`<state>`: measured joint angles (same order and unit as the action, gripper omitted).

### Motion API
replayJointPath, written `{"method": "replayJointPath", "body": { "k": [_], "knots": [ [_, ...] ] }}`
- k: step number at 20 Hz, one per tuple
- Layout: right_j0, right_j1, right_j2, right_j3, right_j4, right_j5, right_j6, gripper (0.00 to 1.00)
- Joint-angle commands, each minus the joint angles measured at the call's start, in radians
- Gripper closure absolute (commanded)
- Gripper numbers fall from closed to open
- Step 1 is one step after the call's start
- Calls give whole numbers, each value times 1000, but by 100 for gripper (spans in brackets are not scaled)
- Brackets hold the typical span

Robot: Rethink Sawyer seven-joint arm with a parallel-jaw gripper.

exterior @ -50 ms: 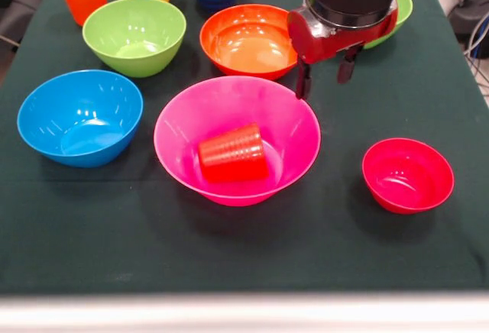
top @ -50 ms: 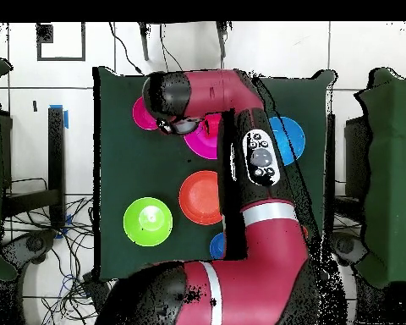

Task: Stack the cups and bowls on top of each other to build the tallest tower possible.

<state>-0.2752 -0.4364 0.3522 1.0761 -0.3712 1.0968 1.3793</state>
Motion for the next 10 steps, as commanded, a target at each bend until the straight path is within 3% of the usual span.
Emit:
{"method": "replayJointPath", "body": {
  "k": [1, 10],
  "knots": [
    [15, 29, -58, 20, -66, -75, 103, 0],
    [31, -19, -88, 49, -55, -92, 89, 0]
  ]
}}
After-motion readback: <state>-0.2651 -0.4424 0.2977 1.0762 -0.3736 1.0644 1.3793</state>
